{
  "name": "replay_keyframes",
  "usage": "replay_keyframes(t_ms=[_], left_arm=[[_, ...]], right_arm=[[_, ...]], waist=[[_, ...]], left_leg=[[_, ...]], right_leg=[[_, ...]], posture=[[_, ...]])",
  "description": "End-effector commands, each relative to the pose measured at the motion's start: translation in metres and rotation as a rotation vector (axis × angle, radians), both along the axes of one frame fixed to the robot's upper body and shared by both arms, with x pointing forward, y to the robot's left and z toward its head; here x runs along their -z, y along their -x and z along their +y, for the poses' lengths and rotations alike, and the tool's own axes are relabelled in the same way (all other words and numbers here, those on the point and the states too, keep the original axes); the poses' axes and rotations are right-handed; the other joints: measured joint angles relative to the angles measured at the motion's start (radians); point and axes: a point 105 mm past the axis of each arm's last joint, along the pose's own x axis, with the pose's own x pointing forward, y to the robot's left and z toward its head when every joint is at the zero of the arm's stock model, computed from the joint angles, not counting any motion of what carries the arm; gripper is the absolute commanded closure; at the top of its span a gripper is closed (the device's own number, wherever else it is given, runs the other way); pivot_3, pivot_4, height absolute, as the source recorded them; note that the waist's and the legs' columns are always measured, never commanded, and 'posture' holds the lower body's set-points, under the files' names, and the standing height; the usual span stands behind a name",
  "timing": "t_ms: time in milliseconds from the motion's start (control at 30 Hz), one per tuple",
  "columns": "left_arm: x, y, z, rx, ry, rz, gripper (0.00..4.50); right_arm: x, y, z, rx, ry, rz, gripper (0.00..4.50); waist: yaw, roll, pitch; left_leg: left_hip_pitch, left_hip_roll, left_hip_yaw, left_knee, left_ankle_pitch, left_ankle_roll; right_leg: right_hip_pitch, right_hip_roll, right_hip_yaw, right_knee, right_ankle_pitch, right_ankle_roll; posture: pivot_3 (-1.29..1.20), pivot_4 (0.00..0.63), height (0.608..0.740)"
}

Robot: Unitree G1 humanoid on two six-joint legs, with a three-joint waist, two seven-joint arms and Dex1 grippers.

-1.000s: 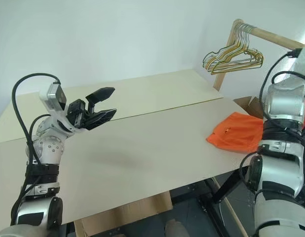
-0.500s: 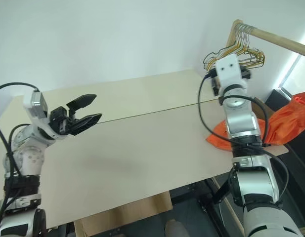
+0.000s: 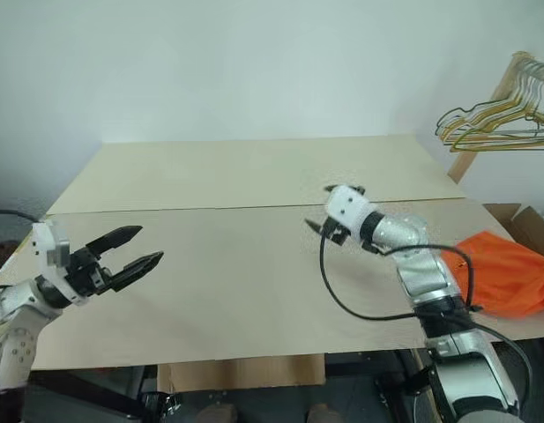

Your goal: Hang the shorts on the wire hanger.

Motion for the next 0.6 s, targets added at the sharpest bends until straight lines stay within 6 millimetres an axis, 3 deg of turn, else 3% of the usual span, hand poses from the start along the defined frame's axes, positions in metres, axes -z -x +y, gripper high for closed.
replay_keyframes(t_ms=[33, 600], left_arm=[[-0.016, 0.004, -0.002, -0.007, -0.019, -0.061, 0.0], [-0.014, 0.004, -0.008, 0.003, -0.031, -0.006, 0.0]], right_arm=[[-0.011, 0.009, 0.003, -0.078, 0.035, -0.049, 0.06], [-0.001, 0.01, -0.004, -0.051, 0.054, 0.0, 0.06]], waist=[[0.009, 0.0, 0.0], [0.028, -0.002, 0.0]], left_leg=[[0.0, 0.0, 0.001, 0.0, 0.0, 0.0], [-0.001, 0.0, 0.002, 0.0, 0.0, 0.0]], right_leg=[[0.0, 0.0, 0.0, 0.0, 0.0, 0.0], [0.0, 0.001, -0.002, 0.0, -0.001, -0.002]], posture=[[0.21, 0.0, 0.74], [0.21, 0.0, 0.74]])
